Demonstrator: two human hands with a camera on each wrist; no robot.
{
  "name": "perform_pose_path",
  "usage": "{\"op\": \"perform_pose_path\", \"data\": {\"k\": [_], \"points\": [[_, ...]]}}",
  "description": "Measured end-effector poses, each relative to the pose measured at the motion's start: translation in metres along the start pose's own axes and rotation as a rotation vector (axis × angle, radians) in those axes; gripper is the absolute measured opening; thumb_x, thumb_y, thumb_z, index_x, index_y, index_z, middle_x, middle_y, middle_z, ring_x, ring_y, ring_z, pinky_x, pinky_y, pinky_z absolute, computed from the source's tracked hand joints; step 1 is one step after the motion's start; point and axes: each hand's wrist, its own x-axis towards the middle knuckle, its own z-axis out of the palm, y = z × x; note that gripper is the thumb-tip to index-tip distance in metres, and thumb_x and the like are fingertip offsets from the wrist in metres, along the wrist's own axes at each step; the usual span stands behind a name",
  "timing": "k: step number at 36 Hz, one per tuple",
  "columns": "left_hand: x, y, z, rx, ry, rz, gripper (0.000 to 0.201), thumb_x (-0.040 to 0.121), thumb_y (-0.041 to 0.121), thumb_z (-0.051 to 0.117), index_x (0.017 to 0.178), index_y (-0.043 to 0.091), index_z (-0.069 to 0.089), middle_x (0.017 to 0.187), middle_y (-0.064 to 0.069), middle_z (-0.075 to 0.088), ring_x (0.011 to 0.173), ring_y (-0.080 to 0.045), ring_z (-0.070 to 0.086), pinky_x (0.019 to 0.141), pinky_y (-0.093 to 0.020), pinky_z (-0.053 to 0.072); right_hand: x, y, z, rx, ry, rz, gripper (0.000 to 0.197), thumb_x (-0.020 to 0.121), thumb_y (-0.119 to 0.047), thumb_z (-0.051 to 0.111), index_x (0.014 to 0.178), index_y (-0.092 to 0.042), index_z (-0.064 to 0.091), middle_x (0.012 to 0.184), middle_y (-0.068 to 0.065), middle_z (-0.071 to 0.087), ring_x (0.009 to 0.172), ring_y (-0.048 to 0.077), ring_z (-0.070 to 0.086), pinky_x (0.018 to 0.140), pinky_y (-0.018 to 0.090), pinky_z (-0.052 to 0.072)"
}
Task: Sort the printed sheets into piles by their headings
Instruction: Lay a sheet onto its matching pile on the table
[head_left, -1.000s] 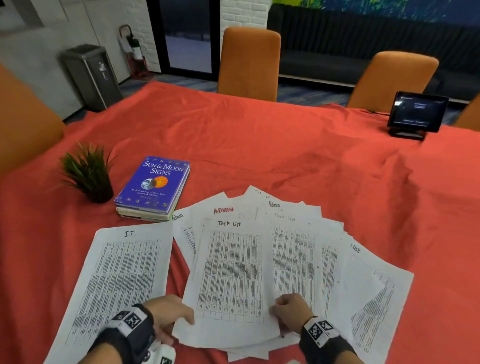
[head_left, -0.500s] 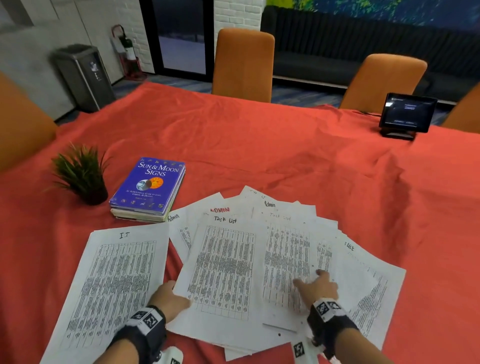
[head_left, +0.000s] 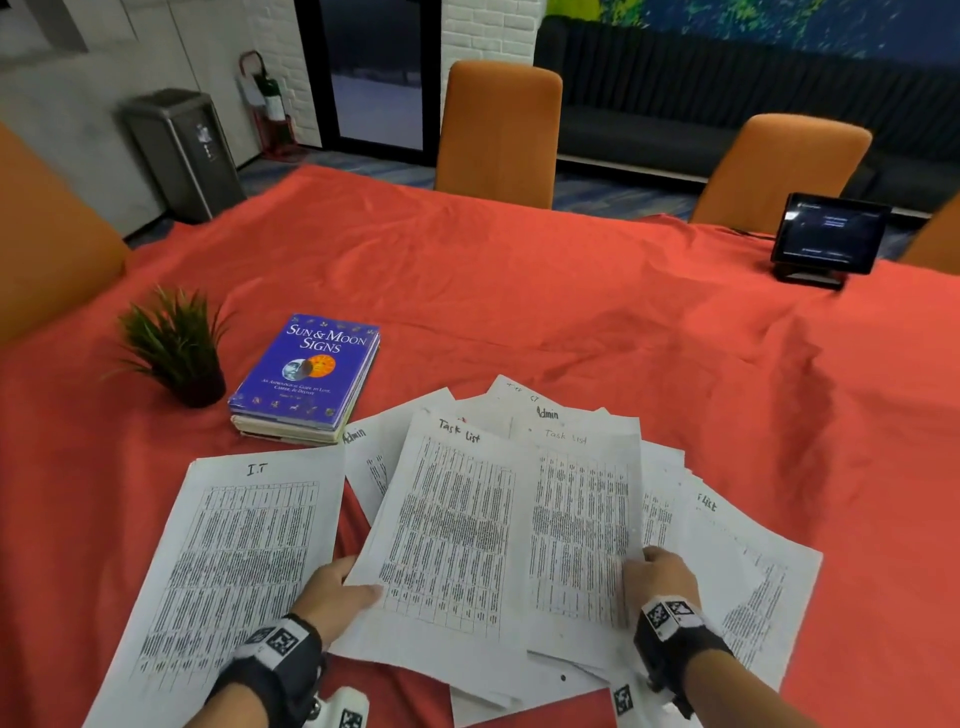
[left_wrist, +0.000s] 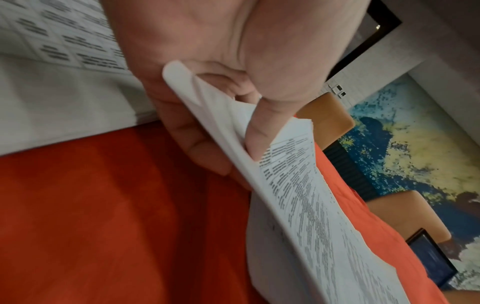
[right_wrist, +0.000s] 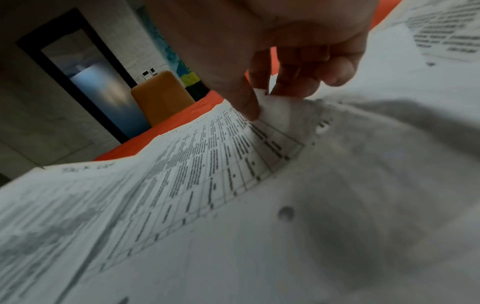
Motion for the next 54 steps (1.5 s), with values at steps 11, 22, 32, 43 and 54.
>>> {"op": "perform_pose_path", "data": {"k": [11, 22, 32, 43, 54], "points": [[-0.005, -0.003, 0.006, -0.211, -0.088, 0.000, 0.021, 0.087, 0.006, 0.065, 0.106, 0.016, 0.068, 0.100, -0.006, 0.076, 0.094, -0.027, 0.071, 0.086, -0.043, 0.056, -0.006, -0.017, 0.011, 0.272, -0.122, -0.116, 0.013, 0.092, -0.010, 0.050, 0.098, -0.010, 0.062, 0.085, 0.009, 0.070, 0.074, 0.027, 0.066, 0.068, 0.035, 0.056], [-0.001, 0.001, 0.030, 0.112, -0.116, 0.052, 0.026, 0.089, 0.014, 0.060, 0.115, 0.021, 0.062, 0.105, 0.006, 0.069, 0.098, -0.013, 0.065, 0.084, -0.025, 0.050, -0.044, -0.018, 0.040, 0.595, -0.468, 0.103, 0.022, 0.082, 0.006, 0.046, 0.089, -0.001, 0.066, 0.077, 0.016, 0.070, 0.068, 0.029, 0.063, 0.070, 0.042, 0.055], [-0.016, 0.018, 0.037, 0.337, -0.297, 0.089, 0.025, 0.086, 0.007, 0.056, 0.090, 0.031, 0.055, 0.101, 0.010, 0.066, 0.100, -0.010, 0.062, 0.068, -0.011, 0.044, -0.062, -0.028, 0.049, 0.375, -0.436, -0.093, 0.023, 0.089, -0.014, 0.060, 0.112, -0.008, 0.064, 0.083, 0.005, 0.066, 0.074, 0.025, 0.064, 0.070, 0.038, 0.056], [-0.004, 0.045, 0.019, -0.279, 0.063, 0.192, 0.075, 0.080, 0.017, 0.070, 0.142, 0.027, 0.029, 0.116, -0.012, 0.058, 0.102, -0.021, 0.060, 0.099, -0.045, 0.044, -0.073, -0.070, 0.003, 0.597, -0.438, -0.340, 0.021, 0.087, 0.003, 0.060, 0.100, -0.012, 0.066, 0.093, 0.007, 0.074, 0.088, 0.027, 0.068, 0.075, 0.033, 0.055], [-0.036, 0.126, 0.004, -0.461, 0.113, 0.560, 0.030, 0.086, 0.025, 0.065, 0.115, 0.018, 0.063, 0.111, 0.009, 0.071, 0.105, -0.001, 0.064, 0.099, -0.025, 0.041, -0.092, -0.111, -0.027, 0.706, -0.429, -0.588, 0.020, 0.085, -0.005, 0.066, 0.105, -0.005, 0.066, 0.093, 0.005, 0.075, 0.084, 0.014, 0.070, 0.073, 0.024, 0.056]]}}
